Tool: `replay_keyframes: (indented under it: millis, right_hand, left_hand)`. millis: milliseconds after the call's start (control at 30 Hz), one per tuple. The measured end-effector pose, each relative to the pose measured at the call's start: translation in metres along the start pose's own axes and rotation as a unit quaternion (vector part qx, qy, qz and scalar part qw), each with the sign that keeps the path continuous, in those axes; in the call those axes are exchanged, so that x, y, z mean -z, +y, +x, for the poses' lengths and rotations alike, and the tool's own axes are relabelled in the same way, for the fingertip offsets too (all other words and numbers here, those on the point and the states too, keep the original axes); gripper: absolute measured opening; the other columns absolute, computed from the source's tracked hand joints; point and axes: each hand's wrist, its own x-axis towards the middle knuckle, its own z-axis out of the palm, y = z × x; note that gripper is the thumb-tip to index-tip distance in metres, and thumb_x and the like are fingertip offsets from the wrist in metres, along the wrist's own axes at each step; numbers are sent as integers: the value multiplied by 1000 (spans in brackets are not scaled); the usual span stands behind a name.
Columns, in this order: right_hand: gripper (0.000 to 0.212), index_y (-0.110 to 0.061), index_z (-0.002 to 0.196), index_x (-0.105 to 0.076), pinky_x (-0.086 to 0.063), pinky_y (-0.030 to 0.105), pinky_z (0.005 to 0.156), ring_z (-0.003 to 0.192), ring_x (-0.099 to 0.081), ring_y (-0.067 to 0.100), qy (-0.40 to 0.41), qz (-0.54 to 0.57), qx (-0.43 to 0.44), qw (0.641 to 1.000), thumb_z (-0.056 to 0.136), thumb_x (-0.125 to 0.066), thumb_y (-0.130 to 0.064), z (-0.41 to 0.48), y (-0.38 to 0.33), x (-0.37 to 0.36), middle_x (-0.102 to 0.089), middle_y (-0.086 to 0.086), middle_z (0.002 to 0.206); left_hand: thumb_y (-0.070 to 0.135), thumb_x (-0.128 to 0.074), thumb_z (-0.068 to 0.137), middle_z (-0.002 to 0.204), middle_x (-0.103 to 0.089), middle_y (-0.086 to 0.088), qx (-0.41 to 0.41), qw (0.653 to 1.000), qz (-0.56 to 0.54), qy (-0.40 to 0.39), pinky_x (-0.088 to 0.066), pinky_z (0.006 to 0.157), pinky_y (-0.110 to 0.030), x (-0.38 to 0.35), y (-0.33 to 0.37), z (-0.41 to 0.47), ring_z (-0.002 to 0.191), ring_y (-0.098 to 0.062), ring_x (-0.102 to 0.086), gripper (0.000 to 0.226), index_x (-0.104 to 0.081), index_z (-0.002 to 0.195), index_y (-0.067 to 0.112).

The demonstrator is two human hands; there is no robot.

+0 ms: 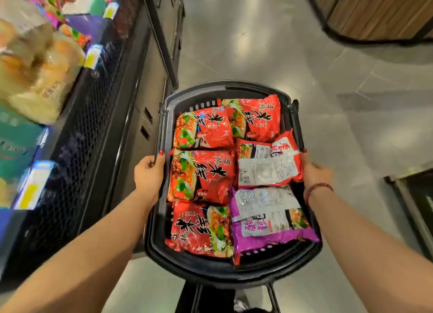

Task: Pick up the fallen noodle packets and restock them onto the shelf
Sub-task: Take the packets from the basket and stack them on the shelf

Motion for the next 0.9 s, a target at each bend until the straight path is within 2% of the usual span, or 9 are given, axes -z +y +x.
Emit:
replay_keyframes:
  millis: [67, 167, 333, 467, 500, 567, 767, 833, 900]
  right_hand:
    - [48, -14, 55, -48, -35, 23, 46, 52, -43, 16, 7, 10, -16, 1000, 87, -66, -45, 21, -17, -29, -50, 4, 54]
    - [49, -15, 54, -47, -34, 19, 39, 47, -40, 12, 21, 7, -24, 999, 87, -67, -45, 55, -41, -69, -48, 3, 53]
    - [42, -9, 63, -57, -36, 23, 45, 52, -43, 13, 17, -3, -28, 999, 88, -65, -42, 109, -82, -133, -52, 5, 58]
    - [45, -14, 53, -50, -38, 21, 46, 51, -44, 12, 15, 8, -42, 999, 87, -67, -38, 159, -109, -187, -51, 2, 55]
    - [46, -14, 52, -49, -38, 20, 44, 48, -44, 10, 11, 7, -43, 999, 87, -68, -39, 170, -117, -202, -51, 1, 54]
    - [49, -15, 51, -47, -41, 24, 49, 50, -45, 12, -2, 1, -49, 999, 85, -68, -44, 195, -131, -232, -50, 2, 54]
    - [51, -15, 50, -44, -36, 34, 60, 58, -38, 17, -12, -21, -55, 998, 85, -68, -42, 253, -144, -317, -44, 4, 55]
    - [51, -14, 50, -42, -34, 34, 59, 53, -33, 15, -8, -30, -62, 998, 89, -66, -38, 261, -142, -344, -41, 4, 54]
    - [52, -13, 52, -39, -34, 28, 51, 45, -33, 10, -1, -22, -71, 997, 91, -64, -36, 269, -133, -370, -39, 2, 53]
  left_hand:
    - [39, -60, 94, 75, -59, -7, 0, 1000, 10, -15, -41, 64, -32, -16, 16, 40, 71, -20, -52, 33, -63, 86, 7]
    - [35, -60, 95, 78, -62, -4, -8, 999, 30, -21, -48, 71, -33, -38, 41, 92, 77, -18, -58, 26, -62, 82, 12]
    - [36, -59, 95, 82, -64, -6, -8, 998, 56, -20, -49, 78, -36, -72, 78, 175, 80, -19, -59, 28, -64, 85, 10]
    - [38, -61, 93, 75, -64, -3, 18, 998, 63, -10, -50, 74, -38, -99, 98, 234, 77, -20, -60, 28, -63, 78, 16]
    - [38, -61, 93, 75, -64, -4, 27, 997, 67, -3, -52, 75, -39, -105, 101, 250, 76, -20, -60, 27, -63, 76, 17]
    - [39, -61, 93, 79, -66, -9, 39, 996, 74, 13, -53, 77, -41, -118, 107, 281, 77, -22, -60, 27, -64, 78, 16]
    - [41, -59, 94, 87, -66, -8, 90, 991, 92, 45, -45, 66, -31, -147, 108, 365, 74, -20, -57, 28, -66, 90, 14]
    - [43, -58, 93, 88, -67, -8, 111, 988, 97, 53, -48, 71, -34, -153, 105, 393, 78, -23, -60, 29, -66, 89, 15]
    - [42, -58, 94, 91, -68, -8, 124, 986, 93, 54, -51, 76, -37, -159, 97, 424, 82, -24, -61, 28, -66, 90, 16]
